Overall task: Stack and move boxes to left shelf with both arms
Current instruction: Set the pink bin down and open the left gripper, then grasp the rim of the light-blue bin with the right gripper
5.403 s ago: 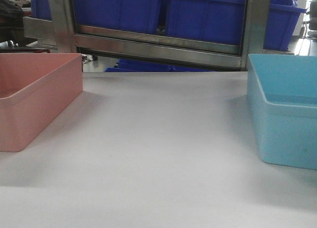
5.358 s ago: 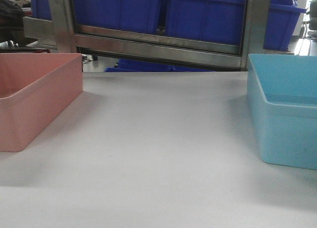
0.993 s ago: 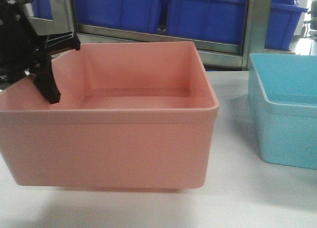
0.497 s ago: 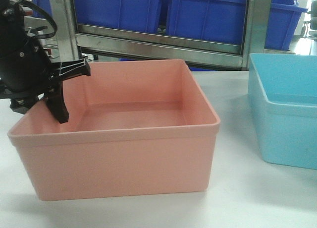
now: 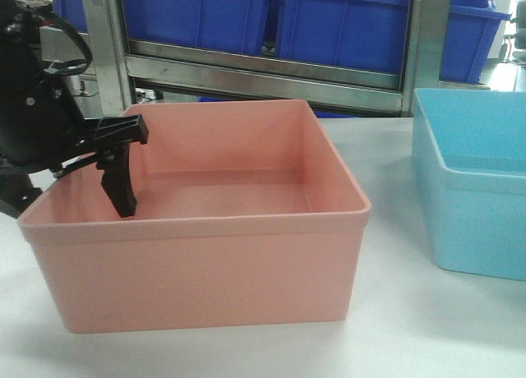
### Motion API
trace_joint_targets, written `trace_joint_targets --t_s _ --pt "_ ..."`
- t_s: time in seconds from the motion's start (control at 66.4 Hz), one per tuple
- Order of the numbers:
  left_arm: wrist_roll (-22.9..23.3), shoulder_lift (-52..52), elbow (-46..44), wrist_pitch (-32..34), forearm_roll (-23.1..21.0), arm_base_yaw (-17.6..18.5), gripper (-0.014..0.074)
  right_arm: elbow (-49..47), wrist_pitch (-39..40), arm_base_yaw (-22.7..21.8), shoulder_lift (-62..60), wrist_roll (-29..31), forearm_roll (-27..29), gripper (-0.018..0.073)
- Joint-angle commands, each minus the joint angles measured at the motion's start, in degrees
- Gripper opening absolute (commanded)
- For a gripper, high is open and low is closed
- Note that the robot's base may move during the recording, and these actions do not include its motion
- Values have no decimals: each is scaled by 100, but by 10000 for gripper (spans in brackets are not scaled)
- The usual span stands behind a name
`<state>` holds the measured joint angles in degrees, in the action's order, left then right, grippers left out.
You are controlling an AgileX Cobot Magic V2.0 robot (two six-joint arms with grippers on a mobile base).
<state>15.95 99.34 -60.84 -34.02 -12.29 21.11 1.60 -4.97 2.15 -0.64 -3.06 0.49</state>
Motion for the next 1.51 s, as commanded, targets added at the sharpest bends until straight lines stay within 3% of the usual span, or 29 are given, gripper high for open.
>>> trace_joint_targets --t_s 0.0,0.12,0.271,0.527,0.768,0.948,1.159,1.279,1.43,1.49 --pt "-237 -545 -165 -41 -70 28 496 -95 497 -38 -113 45 -49 53" --pt "-502 -1121 -176 -269 -2 17 496 -95 497 -38 -113 45 -49 53" --pt "-835 -2106 -126 -535 435 17 464 -95 497 -38 -113 45 -49 53" --pt "-1048 -4315 984 -389 1057 17 239 -137 810 -38 -113 41 -19 55" --pt "-1048 -6284 2195 383 1497 17 -19 -901 161 -38 215 41 -49 55" --pt "-1048 -6927 2752 877 1511 17 -10 -2168 -357 -38 1455 41 -49 55" --pt "-1048 -6939 2801 947 1511 17 -10 -4043 -1263 -38 3421 41 -49 62" --pt "-1048 -6939 2801 950 1511 17 -10 -5170 -2075 -38 4588 41 -49 185" --pt "-1048 -6939 2801 981 1511 17 -10 -6115 -2786 -38 5663 41 -83 523" --pt "-1048 -6939 2801 996 1499 17 -10 -6384 -3010 -38 5999 31 -188 598"
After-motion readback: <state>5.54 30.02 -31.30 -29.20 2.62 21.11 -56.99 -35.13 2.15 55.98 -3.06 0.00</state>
